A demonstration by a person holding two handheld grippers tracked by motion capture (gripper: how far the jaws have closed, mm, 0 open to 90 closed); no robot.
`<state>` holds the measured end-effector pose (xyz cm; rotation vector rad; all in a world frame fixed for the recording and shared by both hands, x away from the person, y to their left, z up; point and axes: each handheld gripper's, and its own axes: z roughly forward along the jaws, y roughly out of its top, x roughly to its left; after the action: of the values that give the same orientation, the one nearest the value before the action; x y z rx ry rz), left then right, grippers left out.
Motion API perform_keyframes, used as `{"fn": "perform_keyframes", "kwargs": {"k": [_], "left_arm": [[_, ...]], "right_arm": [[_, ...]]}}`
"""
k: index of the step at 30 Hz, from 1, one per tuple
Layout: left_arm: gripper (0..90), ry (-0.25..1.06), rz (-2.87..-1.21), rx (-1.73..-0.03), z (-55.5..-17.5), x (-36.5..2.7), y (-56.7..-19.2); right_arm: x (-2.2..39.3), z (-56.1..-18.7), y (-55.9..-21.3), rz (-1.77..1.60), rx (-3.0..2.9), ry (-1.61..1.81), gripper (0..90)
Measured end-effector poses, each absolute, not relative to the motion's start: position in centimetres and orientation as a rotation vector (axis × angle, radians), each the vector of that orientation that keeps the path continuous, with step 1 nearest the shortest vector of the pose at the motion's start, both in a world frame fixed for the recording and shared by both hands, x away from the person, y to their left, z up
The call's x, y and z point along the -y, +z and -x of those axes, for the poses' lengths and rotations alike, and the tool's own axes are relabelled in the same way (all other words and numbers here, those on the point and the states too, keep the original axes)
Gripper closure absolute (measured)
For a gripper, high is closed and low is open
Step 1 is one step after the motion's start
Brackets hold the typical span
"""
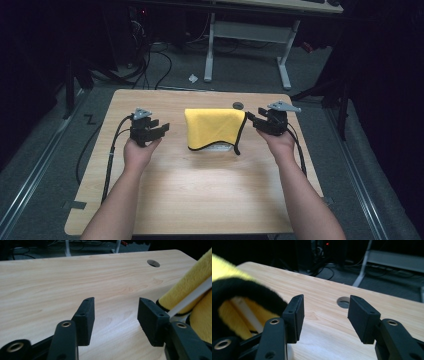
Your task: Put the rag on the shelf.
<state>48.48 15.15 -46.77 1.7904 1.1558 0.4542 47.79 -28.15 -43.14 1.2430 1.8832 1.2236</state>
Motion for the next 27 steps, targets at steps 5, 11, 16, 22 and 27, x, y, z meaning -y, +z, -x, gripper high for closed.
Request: {"fn": "perform_keyframes", "kwargs": {"k": [5, 11, 16, 22, 27], "left_arm": [[44.1, 0.462, -1.814, -1.152, -46.7, -16.2, -47.7], [43.1, 0.453, -1.823, -1.120, -43.9, -16.8, -48.4], [43.0, 0.421, -1.834, -1.073, -40.6, -16.5, -49.1], [44.2, 0.368, -1.896, -1.015, -36.4, -15.6, -50.4], [43.9, 0.343, -1.938, -0.977, -33.4, -14.7, -51.4]], "right_arm": [[28.3, -46.4, -43.1, -1.219, -1.902, 1.223, 45.6], [28.0, -43.6, -43.3, -1.179, -1.896, 1.202, 45.1], [27.8, -41.0, -44.1, -1.173, -1.902, 1.191, 42.8], [27.2, -36.7, -45.3, -1.136, -1.898, 1.205, 44.5], [26.5, -33.4, -47.1, -1.129, -1.944, 1.200, 43.8]]}}
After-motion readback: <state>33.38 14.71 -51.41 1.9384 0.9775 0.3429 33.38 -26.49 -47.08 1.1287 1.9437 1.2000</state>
